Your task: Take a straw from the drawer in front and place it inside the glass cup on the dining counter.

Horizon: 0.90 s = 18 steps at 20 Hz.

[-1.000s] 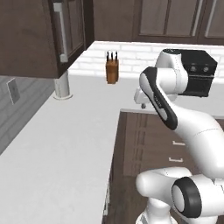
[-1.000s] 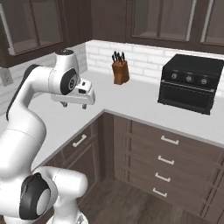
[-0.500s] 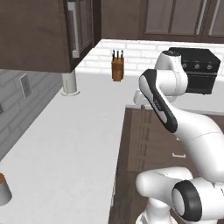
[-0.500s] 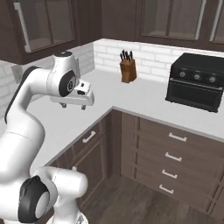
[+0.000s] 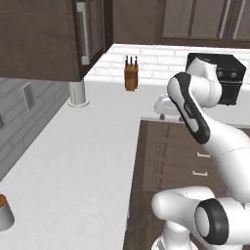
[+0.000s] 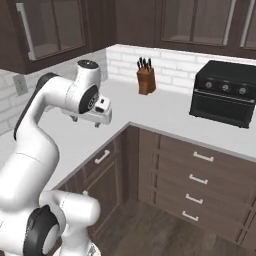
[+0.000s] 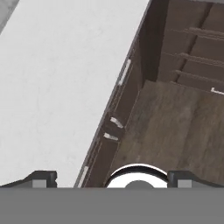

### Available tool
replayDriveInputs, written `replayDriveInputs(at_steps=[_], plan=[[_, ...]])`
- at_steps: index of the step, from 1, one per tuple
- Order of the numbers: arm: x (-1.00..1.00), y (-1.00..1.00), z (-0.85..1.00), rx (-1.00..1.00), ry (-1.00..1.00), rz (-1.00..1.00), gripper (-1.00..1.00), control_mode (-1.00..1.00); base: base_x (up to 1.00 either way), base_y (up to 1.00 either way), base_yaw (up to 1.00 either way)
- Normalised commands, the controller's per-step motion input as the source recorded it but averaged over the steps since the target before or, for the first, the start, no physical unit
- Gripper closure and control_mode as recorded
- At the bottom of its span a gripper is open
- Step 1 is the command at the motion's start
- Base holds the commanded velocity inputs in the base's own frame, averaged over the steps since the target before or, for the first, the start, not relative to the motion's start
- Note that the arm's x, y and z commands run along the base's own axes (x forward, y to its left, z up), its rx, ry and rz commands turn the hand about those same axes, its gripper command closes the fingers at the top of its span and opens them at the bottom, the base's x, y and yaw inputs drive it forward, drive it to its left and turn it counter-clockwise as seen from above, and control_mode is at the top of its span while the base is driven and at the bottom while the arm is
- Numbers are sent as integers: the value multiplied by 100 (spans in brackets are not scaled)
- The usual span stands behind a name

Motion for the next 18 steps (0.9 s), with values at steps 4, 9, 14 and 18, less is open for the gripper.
replayDriveInputs(at_steps=[4,9,14,18], plan=[[-34,-100,0,56,-10,0,-100,-100,0,0,0],[-9,-100,-25,54,-11,0,-100,-100,0,0,0],[5,-90,-82,58,-5,0,-100,-100,0,0,0],[27,-45,-87,44,-8,6,-100,-100,0,0,0]])
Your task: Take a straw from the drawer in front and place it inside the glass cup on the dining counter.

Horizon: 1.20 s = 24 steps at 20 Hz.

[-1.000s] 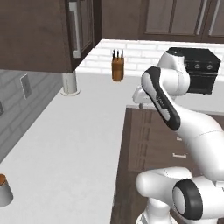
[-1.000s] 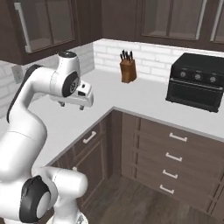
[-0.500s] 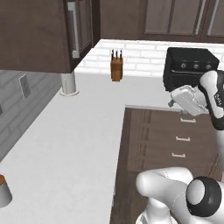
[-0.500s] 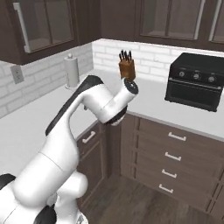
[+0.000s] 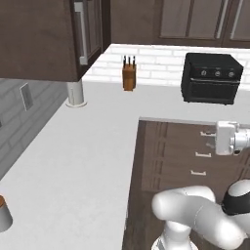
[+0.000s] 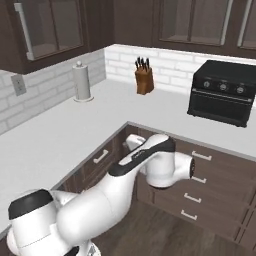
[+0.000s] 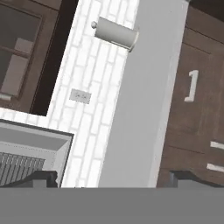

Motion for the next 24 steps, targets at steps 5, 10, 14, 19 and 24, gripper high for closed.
replayDriveInputs(at_steps=[5,10,14,19,24], plan=[[40,-6,-75,35,-2,11,-100,-100,0,0,0],[30,9,-53,13,-13,12,-100,-100,0,0,0],[38,18,-39,0,-13,9,-100,-100,0,0,0],[51,25,-36,-1,-6,7,-100,-100,0,0,0],[30,36,-36,-1,-1,2,-100,-100,0,0,0]])
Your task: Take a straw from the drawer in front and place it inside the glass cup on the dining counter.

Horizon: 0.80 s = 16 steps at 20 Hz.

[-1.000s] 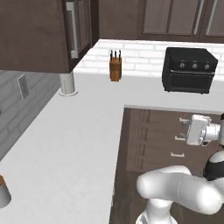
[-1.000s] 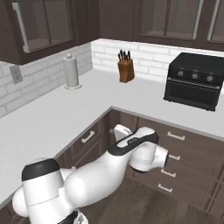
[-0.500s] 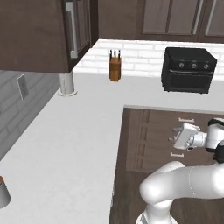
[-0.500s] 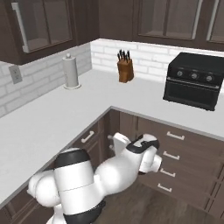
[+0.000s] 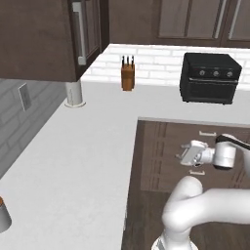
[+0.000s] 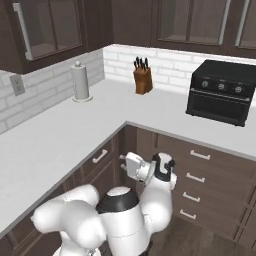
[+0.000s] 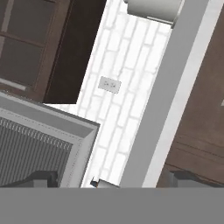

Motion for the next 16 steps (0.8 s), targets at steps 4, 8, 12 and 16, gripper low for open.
replayDriveInputs(at_steps=[4,8,12,16], plan=[[14,44,-48,0,0,0,-100,-100,0,0,0],[11,44,-35,0,0,0,-100,-100,0,0,0],[15,38,-13,-1,0,-4,-100,-100,0,0,0],[17,27,-7,-3,0,-4,-100,-100,0,0,0]])
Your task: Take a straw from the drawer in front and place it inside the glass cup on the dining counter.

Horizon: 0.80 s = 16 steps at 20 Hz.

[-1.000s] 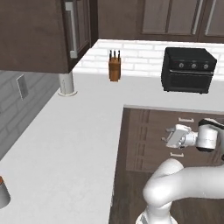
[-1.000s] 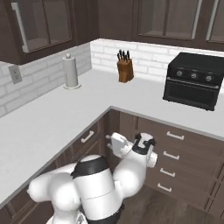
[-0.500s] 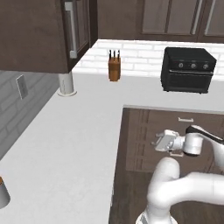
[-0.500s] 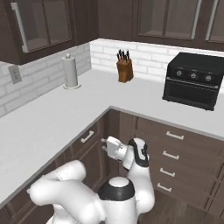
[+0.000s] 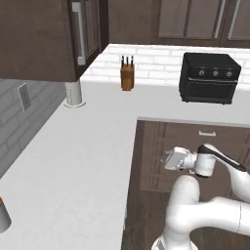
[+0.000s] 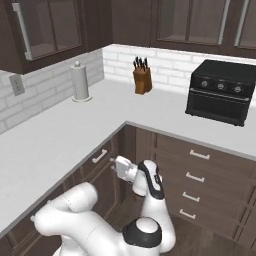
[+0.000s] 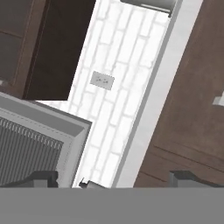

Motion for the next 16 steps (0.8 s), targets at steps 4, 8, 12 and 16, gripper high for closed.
replayDriveInputs(at_steps=[4,8,12,16], plan=[[22,27,-23,-2,2,-2,-100,-100,0,0,0],[25,34,-31,-2,3,0,-100,-100,0,0,0],[33,35,-26,-1,5,0,-100,-100,0,0,0],[37,28,-18,0,2,0,-100,-100,0,0,0]])
